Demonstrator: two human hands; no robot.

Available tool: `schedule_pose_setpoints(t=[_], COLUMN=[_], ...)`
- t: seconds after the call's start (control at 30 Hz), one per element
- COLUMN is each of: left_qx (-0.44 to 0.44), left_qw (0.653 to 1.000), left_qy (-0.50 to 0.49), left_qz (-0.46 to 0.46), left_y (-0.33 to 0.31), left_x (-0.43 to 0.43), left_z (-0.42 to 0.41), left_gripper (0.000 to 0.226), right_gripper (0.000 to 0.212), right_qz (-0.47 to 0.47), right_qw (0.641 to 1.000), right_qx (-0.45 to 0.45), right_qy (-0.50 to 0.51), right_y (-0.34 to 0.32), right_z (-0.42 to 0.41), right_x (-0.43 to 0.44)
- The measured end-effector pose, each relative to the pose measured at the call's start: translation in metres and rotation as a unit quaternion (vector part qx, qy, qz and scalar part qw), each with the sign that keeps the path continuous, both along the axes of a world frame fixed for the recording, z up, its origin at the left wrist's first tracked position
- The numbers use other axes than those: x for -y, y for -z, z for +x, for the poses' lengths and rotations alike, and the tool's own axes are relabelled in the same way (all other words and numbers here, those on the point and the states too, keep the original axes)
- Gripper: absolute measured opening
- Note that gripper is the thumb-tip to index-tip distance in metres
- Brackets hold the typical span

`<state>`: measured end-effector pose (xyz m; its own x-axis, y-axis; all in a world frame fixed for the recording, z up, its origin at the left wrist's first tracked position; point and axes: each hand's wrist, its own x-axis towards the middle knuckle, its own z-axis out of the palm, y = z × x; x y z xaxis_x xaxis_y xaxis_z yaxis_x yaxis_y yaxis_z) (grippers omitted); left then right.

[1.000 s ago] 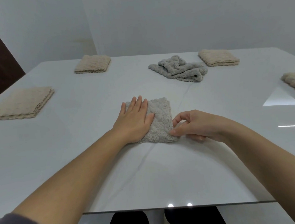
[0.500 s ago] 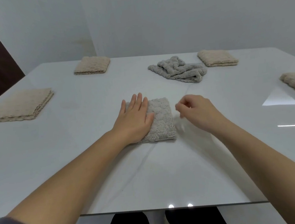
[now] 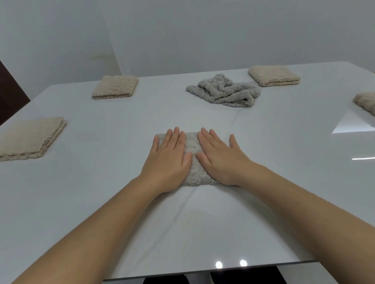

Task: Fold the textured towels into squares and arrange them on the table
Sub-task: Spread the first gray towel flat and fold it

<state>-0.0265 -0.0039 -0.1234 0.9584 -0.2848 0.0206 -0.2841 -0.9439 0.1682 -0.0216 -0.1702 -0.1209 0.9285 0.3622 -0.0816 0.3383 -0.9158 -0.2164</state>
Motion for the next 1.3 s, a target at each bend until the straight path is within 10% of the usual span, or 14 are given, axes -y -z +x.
schedule_pose_setpoints(t=[0.23, 0.4, 0.73, 1.0, 1.1, 1.2, 1.3], left_qx=[0.029, 0.077, -0.021, -0.009, 0.053, -0.075, -0.171], left_qw=[0.989, 0.992, 0.997, 0.992, 0.929, 0.819, 0.821], left_qy=[0.147, -0.047, -0.060, -0.088, -0.229, -0.330, -0.337], left_qz=[0.002, -0.085, -0.031, -0.086, -0.287, -0.462, -0.428], left_y=[-0.009, -0.012, 0.000, -0.002, -0.012, -0.029, -0.037], left_x=[-0.053, -0.095, -0.014, -0.014, -0.025, -0.039, -0.037], left_z=[-0.018, -0.013, -0.005, -0.008, -0.008, 0.005, 0.010], left_gripper=[0.095, 0.071, 0.062, 0.064, 0.055, 0.048, 0.031], right_gripper=[0.049, 0.044, 0.061, 0.061, 0.061, 0.061, 0.060], right_qz=[0.012, -0.022, -0.001, -0.010, -0.009, 0.005, 0.002], right_qw=[0.997, 0.960, 0.999, 0.999, 1.000, 1.000, 1.000], right_qx=[0.069, 0.242, 0.023, 0.020, 0.023, 0.018, 0.016], right_qy=[0.032, 0.136, -0.039, -0.023, -0.017, -0.010, 0.003], right_y=[-0.016, -0.031, -0.004, 0.002, 0.000, -0.002, -0.009], right_z=[0.000, -0.002, 0.008, 0.007, 0.005, 0.003, 0.000], right_x=[0.008, 0.013, -0.022, -0.022, -0.023, -0.025, -0.026])
